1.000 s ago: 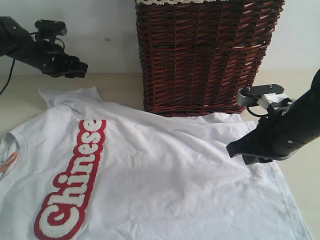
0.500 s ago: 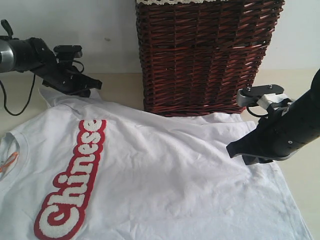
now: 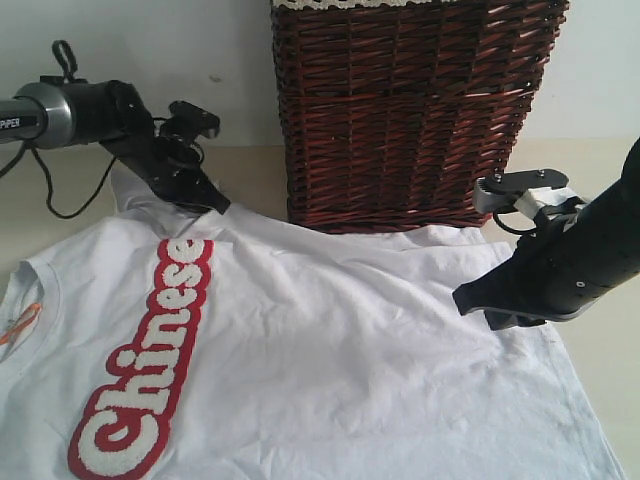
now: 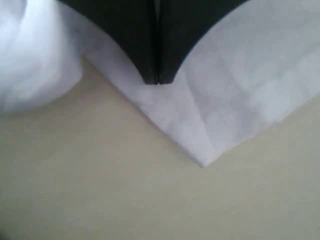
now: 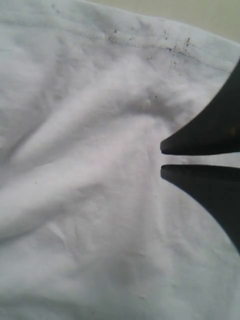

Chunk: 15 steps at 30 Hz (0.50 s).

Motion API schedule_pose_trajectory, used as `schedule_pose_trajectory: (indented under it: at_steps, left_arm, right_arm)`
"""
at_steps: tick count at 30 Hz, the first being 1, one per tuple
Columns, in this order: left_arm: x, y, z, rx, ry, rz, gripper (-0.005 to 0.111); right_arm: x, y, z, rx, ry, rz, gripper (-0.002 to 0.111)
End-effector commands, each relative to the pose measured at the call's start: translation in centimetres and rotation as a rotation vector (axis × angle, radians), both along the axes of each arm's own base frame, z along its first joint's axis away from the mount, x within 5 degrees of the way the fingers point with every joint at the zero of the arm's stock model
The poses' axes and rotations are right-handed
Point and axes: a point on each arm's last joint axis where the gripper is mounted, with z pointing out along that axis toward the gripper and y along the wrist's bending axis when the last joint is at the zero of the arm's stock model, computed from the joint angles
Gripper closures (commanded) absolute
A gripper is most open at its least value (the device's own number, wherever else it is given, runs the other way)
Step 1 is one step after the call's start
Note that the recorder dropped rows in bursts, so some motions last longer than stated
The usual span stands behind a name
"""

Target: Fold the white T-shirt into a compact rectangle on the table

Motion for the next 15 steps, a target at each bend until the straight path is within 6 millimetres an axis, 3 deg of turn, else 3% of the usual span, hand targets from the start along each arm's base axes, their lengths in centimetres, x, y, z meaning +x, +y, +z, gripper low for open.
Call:
schedule_pose_trajectory:
  at_steps: [1,6,15]
  left_arm:
    - [-0.6,-0.7,0.8,0.147,0.052,-0.048,0.107]
    - [1.2,0.2,3.2,0.086,-0.042,0.144,0.107]
    - [1.4,5.0,3.1,0.279,0.003,0.382,0.107]
  right_arm:
    - [0.0,-0.2,0.2,0.003,-0.005,-0.001,0.098]
    - [0.0,-0.2,0.2,0.004,0.0,-0.001,0.098]
    - [-0.1,-0.1,0.2,0.004,0.004,0.0,0.098]
